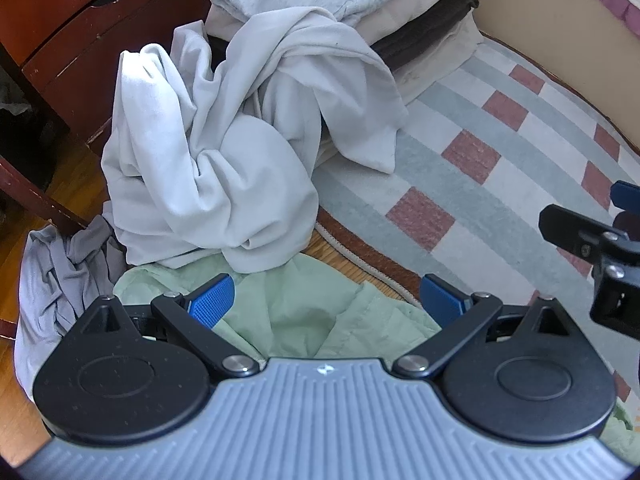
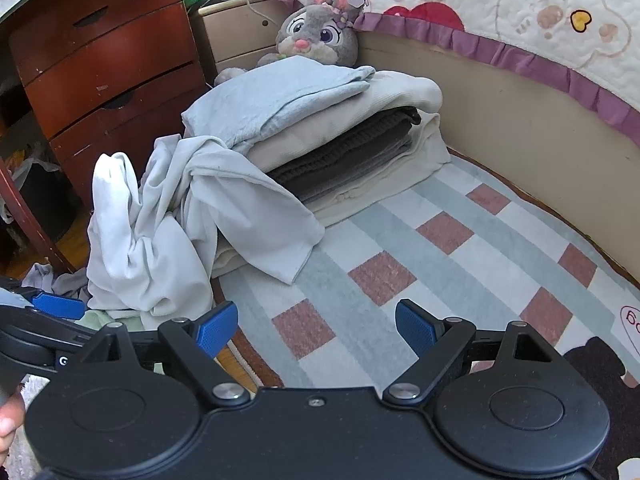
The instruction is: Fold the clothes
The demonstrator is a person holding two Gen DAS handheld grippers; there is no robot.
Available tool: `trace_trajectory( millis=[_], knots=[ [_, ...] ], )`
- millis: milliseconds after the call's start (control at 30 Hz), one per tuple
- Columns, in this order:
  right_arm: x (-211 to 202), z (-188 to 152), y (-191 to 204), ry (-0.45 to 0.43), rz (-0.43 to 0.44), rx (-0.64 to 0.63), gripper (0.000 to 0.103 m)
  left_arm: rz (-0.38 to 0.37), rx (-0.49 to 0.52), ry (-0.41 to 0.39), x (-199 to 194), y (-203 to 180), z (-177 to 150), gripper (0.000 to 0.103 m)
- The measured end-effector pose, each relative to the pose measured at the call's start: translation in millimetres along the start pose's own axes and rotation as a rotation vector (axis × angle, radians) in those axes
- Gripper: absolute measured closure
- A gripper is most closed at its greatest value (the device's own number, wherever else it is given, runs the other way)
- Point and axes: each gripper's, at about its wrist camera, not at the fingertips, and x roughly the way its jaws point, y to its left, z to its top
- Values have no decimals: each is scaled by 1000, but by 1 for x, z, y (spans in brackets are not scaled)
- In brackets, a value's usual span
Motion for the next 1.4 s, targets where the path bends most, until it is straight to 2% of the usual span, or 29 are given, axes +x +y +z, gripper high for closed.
trace_trajectory(
  millis=[100, 200, 300, 367, 467, 533, 567, 600, 633, 667, 700, 767, 800, 867, 933, 1067, 1133, 1167, 1233, 1267, 1300, 1333, 1367, 1400],
  knots=[
    [3, 0, -1, 2, 1, 3, 14, -26, -35, -27, 1, 7, -1, 2],
    [22, 3, 1, -6, 85, 20, 14, -58, -109, -63, 5, 21, -2, 2],
    [42, 7, 3, -14, 170, 37, 14, -56, -145, -61, 17, 37, -1, 2],
    [55, 9, 4, -19, 226, 49, 14, -24, -154, -72, 25, 50, 1, 3],
    [74, 13, 6, -27, 311, 66, 14, 62, -166, -92, 35, 74, 5, 5],
    [87, 15, 8, -32, 368, 78, 14, 80, -199, -105, 42, 94, 9, 10],
    [94, 16, 9, -35, 396, 83, 16, 85, -217, -111, 46, 105, 12, 15],
    [100, 18, 9, -37, 425, 89, 21, 68, -241, -118, 50, 116, 16, 26],
    [106, 19, 10, -40, 453, 95, 32, 52, -267, -121, 55, 126, 19, 33],
    [113, 20, 11, -43, 481, 101, 37, 37, -294, -126, 60, 137, 23, 36],
    [119, 21, 11, -45, 510, 107, 40, 31, -326, -135, 66, 146, 27, 36],
    [138, 25, 17, -37, 527, 134, 41, 44, -357, -133, 79, 159, 35, 36],
    [148, 27, 21, -33, 534, 148, 40, 49, -342, -147, 84, 162, 39, 36],
    [161, 28, 24, -49, 502, 202, 38, 54, -308, -175, 94, 167, 46, 35],
    [170, 28, 29, -47, 438, 241, 19, 16, -244, -188, 100, 168, 51, 28],
    [188, 23, 39, -45, 444, 248, 17, 69, -216, -167, 119, 168, 58, 14],
    [209, 21, 40, 17, 454, 306, 17, 84, -224, -131, 132, 172, 61, 5],
    [222, 18, 41, 59, 473, 351, 17, 47, -254, -111, 139, 178, 61, 2],
    [243, 11, 44, 125, 526, 443, 19, -33, -322, -72, 153, 191, 61, 3],
    [248, 8, 45, 117, 561, 484, 25, -109, -404, -52, 160, 202, 57, 12],
    [251, 4, 45, 107, 597, 525, 61, -200, -474, -34, 165, 211, 51, 43],
    [255, 0, 46, 97, 633, 566, 86, -287, -541, -16, 170, 219, 46, 60],
    [259, -3, 47, 87, 668, 607, 87, -350, -588, 1, 172, 223, 40, 82],
    [262, -6, 47, 99, 687, 661, 87, -414, -635, 18, 174, 227, 34, 84]
  ],
)
